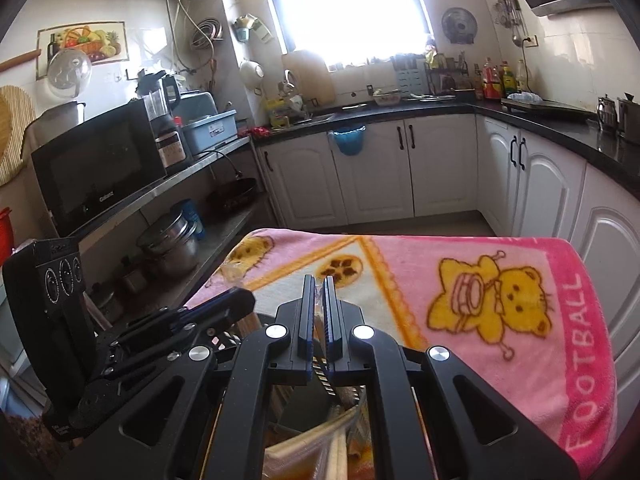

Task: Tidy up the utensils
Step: 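Lower the left tool's chopsticks into the caddy and open it while the right tool releases its pair, then withdraw both open tools from the caddy toward the loose chopsticks on the blanket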

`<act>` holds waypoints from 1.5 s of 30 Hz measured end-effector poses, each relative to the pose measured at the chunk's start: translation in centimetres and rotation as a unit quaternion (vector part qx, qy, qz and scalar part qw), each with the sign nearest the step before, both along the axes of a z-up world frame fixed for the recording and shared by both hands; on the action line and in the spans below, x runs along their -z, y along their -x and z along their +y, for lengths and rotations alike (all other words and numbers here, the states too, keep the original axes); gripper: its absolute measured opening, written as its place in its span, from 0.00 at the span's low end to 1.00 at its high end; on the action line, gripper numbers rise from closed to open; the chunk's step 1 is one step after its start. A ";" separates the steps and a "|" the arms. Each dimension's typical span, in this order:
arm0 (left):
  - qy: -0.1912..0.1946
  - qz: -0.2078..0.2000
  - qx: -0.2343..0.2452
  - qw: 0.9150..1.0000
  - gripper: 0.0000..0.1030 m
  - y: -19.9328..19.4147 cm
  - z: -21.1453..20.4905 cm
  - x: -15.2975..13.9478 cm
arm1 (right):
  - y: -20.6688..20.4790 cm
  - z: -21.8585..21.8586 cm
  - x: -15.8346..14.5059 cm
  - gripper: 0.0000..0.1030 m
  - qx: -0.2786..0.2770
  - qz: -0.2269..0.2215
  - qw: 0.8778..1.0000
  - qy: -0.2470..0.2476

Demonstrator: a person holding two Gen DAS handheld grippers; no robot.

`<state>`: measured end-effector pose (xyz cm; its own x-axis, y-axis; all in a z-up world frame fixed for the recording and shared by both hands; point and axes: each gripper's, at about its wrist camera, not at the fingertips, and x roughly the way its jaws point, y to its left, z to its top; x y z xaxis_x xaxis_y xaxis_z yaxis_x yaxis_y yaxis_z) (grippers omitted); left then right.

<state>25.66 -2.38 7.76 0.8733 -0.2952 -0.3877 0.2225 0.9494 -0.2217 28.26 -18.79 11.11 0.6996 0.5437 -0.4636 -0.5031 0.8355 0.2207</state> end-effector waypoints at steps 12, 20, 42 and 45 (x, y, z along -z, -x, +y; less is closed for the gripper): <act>0.000 0.017 -0.002 1.000 0.22 1.2 0.9 0.3 | 0.7 -0.6 0.5 0.16 0.013 0.007 1.000 0.019; -0.004 0.021 -0.006 1.000 0.32 2.1 1.3 0.2 | 1.4 -1.2 0.4 0.29 0.019 0.007 1.000 0.019; 0.002 0.033 0.000 0.999 0.87 5.8 2.1 -0.6 | 7.8 -3.5 -1.1 0.56 0.040 -0.028 0.999 0.022; 0.001 0.035 0.003 0.999 0.90 6.7 2.2 -0.6 | 9.2 -4.2 -0.9 0.58 0.045 -0.031 0.998 0.021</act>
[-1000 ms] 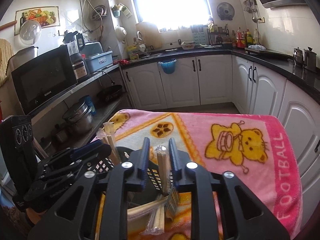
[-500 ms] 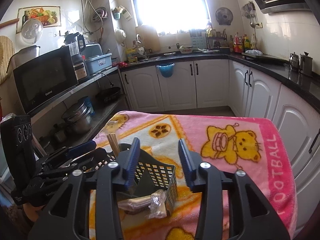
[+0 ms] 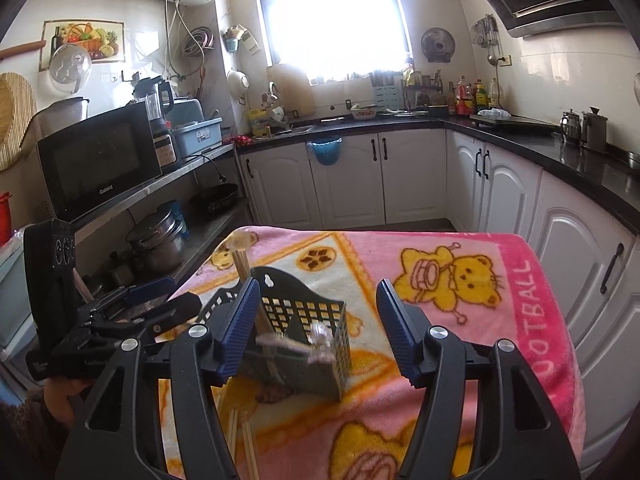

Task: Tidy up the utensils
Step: 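Withdraw both open tools from the caddy toward the loose chopsticks on the blanket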

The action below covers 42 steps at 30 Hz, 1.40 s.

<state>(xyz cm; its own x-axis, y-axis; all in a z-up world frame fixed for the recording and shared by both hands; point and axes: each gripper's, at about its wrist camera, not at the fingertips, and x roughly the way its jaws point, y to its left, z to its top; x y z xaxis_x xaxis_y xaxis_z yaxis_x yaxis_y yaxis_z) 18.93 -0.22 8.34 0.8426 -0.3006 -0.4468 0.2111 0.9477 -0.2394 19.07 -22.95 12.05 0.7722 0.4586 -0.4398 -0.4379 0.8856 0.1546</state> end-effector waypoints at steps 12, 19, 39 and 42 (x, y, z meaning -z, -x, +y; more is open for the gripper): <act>0.003 -0.003 0.005 1.000 0.90 4.4 0.5 0.3 | 4.9 -1.4 1.7 0.63 0.000 0.005 1.000 0.003; 0.003 0.002 0.004 1.000 0.90 6.3 0.8 0.9 | 6.9 -0.6 2.9 0.63 -0.016 0.011 1.000 0.017; -0.036 0.084 -0.053 0.994 0.90 7.1 4.6 7.5 | 8.4 4.4 7.7 0.63 -0.069 0.045 0.994 0.072; -0.038 0.095 -0.058 0.993 0.90 7.0 5.0 8.3 | 8.3 5.2 8.5 0.63 -0.078 0.055 0.993 0.075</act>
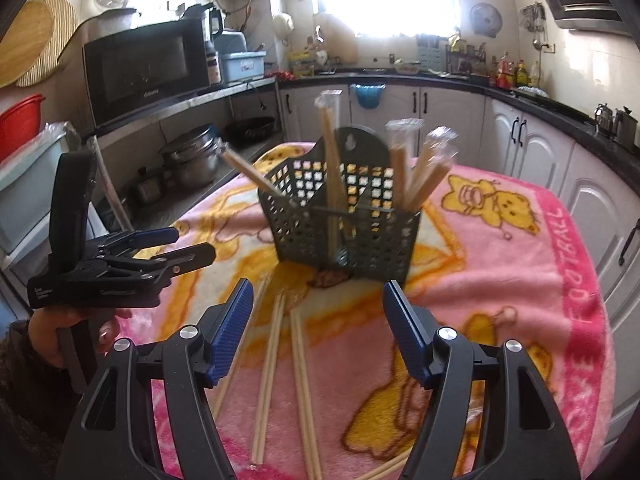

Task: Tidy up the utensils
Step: 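Withdraw both open tools from the caddy toward the loose chopsticks on the blanket, then close the left tool on a wrapped chopstick pair while the right tool grasps another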

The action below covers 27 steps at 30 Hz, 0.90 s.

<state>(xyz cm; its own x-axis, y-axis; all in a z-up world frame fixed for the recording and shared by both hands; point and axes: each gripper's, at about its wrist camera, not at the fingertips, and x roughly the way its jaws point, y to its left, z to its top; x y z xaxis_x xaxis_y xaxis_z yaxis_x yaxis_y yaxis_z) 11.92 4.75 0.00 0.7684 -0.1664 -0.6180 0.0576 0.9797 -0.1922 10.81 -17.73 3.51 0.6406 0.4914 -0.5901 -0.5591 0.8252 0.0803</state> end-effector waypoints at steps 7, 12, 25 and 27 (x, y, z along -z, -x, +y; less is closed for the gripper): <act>-0.008 0.022 -0.012 1.000 0.90 -0.5 0.8 1.7 | -0.3 1.7 1.9 0.63 -0.020 0.021 0.999 0.014; -0.007 0.049 -0.025 0.998 0.90 -1.3 1.3 3.3 | -0.7 2.8 3.4 0.60 -0.030 0.034 0.998 0.032; 0.078 0.113 -0.012 0.990 0.55 -3.5 2.1 6.6 | -2.9 4.6 7.5 0.36 -0.040 0.090 0.992 0.083; 0.093 0.120 -0.009 0.988 0.50 -4.1 2.1 6.9 | -3.2 4.9 8.1 0.35 -0.044 0.098 0.990 0.090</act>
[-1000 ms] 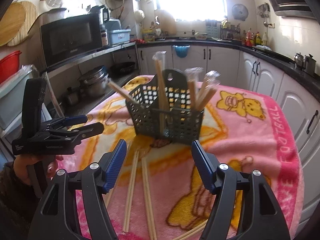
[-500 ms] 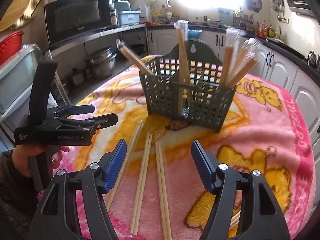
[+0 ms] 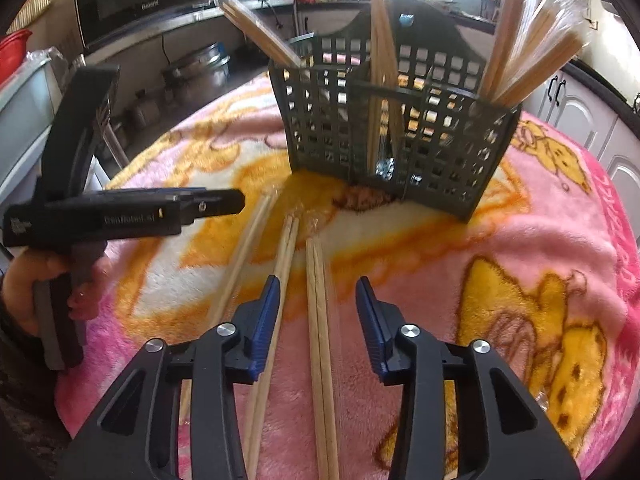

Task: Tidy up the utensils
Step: 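Close the left tool on a wrapped chopstick pair while the right tool grasps another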

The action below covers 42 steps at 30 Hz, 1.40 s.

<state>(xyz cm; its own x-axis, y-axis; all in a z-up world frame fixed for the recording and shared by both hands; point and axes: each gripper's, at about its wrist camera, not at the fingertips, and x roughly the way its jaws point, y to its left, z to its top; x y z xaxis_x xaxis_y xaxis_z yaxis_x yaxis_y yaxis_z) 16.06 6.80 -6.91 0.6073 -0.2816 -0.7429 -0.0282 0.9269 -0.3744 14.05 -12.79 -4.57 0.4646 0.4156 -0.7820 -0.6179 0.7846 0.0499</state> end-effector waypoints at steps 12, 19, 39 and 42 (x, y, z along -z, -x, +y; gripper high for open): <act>0.008 0.014 -0.002 1.000 0.33 -3.1 -0.5 0.7 | -3.1 1.2 2.2 0.34 0.000 0.042 0.999 0.020; 0.009 0.012 -0.008 1.000 0.22 -3.8 0.0 1.1 | -4.6 2.7 2.2 0.34 -0.002 0.052 0.998 0.031; 0.055 0.007 -0.021 0.998 0.02 -3.9 2.0 1.7 | -6.9 5.3 1.5 0.04 0.007 0.038 0.999 0.031; 0.059 0.001 -0.022 0.998 0.01 -3.5 2.3 1.3 | -6.5 4.3 0.3 0.04 0.008 0.031 0.999 0.009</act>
<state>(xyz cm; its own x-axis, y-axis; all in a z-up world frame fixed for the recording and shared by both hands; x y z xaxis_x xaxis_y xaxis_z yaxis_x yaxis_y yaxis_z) 19.51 9.12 -8.21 0.6200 -0.3401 -0.7071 -0.0690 0.8741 -0.4809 20.59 -8.45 -4.85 0.4217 0.3946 -0.8163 -0.6020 0.7951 0.0734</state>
